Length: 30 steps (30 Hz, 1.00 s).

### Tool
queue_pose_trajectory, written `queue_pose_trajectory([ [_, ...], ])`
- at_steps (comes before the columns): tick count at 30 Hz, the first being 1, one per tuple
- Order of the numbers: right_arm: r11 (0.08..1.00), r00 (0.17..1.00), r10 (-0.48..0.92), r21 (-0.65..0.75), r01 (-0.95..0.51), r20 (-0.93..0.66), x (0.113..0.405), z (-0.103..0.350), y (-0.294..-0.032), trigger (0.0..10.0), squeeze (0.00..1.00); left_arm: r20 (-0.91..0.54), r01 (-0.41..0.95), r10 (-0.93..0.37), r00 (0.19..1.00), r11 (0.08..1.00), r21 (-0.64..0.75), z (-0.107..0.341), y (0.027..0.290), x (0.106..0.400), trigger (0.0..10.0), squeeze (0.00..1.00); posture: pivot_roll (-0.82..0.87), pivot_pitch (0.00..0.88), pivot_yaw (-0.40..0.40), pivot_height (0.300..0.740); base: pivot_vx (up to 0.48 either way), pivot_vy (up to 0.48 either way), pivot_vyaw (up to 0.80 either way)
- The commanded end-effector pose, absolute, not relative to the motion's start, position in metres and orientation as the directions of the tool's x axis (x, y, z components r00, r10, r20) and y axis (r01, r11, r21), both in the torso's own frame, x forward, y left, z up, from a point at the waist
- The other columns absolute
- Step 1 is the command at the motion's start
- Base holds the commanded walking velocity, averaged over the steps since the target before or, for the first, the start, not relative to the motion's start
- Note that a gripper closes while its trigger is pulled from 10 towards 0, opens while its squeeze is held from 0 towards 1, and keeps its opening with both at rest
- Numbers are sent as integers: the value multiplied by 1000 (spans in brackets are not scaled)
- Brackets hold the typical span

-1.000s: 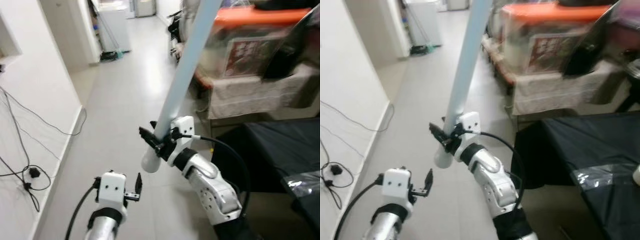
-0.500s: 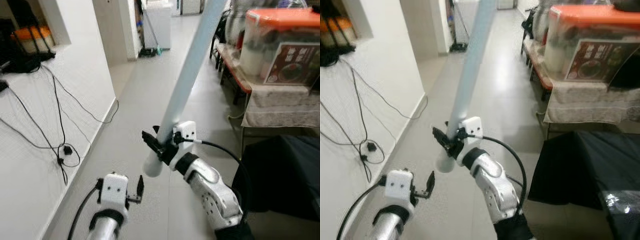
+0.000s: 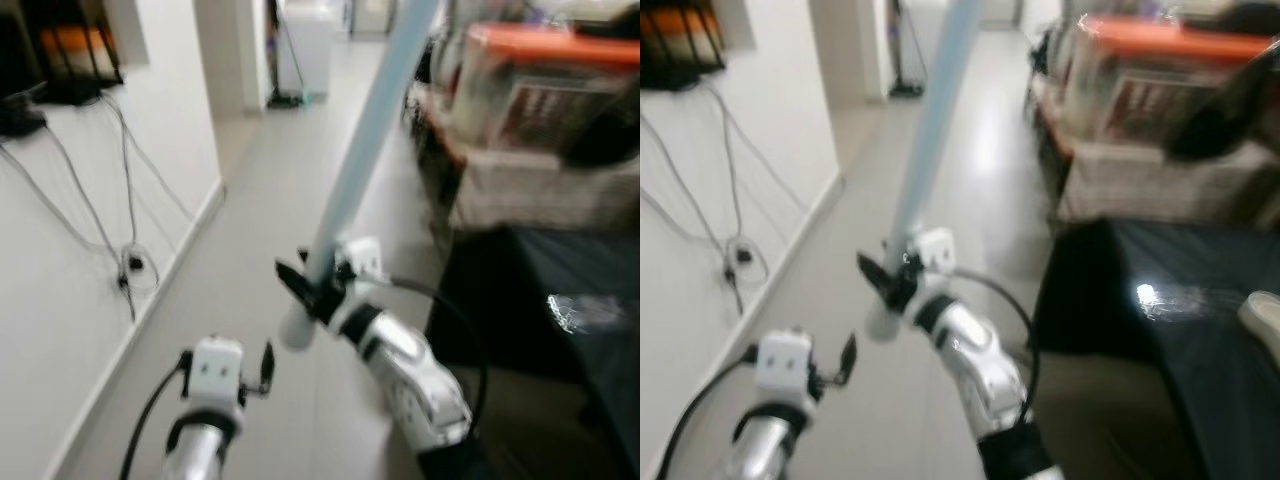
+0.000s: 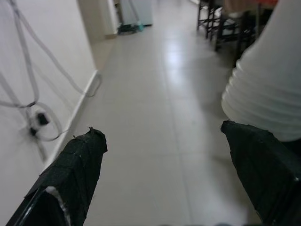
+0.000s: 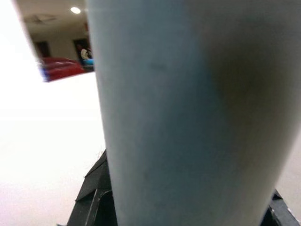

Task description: Building children table

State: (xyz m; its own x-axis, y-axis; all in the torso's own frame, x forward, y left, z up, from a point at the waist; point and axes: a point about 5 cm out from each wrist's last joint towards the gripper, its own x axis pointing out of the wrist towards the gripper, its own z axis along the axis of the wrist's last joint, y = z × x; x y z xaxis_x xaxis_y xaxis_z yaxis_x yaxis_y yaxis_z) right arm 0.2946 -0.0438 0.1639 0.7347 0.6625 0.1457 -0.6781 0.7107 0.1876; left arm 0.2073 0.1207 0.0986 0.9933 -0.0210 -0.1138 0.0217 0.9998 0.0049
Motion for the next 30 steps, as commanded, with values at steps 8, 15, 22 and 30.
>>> queue_pose_trajectory([
  [8, 719, 741, 656, 181, -671, 144, 295, 164, -46, 10000, 0, -132, 16, -17, 991, 1000, -12, 95, 120, 206, 10000, 0, 15, 0, 0, 740, -403, 0, 0],
  [15, 723, 744, 653, 176, -668, 141, 295, 163, -47, 10000, 0, -128, 14, -15, 992, 1000, -11, 96, 120, 207, 10000, 0, 15, 0, 1, 740, -404, 0, 0],
  [22, 724, 745, 651, 173, -667, 146, 295, 163, -47, 10000, 0, -125, 10, -11, 992, 1000, -7, 96, 120, 207, 10000, 0, 15, 0, 1, 740, -391, 0, 0],
  [30, 729, 747, 643, 163, -665, 169, 295, 168, -47, 10000, 0, -95, -7, 6, 995, 1000, -3, 102, 122, 209, 10000, 0, 16, 0, 0, 740, 0, 0, 0],
])
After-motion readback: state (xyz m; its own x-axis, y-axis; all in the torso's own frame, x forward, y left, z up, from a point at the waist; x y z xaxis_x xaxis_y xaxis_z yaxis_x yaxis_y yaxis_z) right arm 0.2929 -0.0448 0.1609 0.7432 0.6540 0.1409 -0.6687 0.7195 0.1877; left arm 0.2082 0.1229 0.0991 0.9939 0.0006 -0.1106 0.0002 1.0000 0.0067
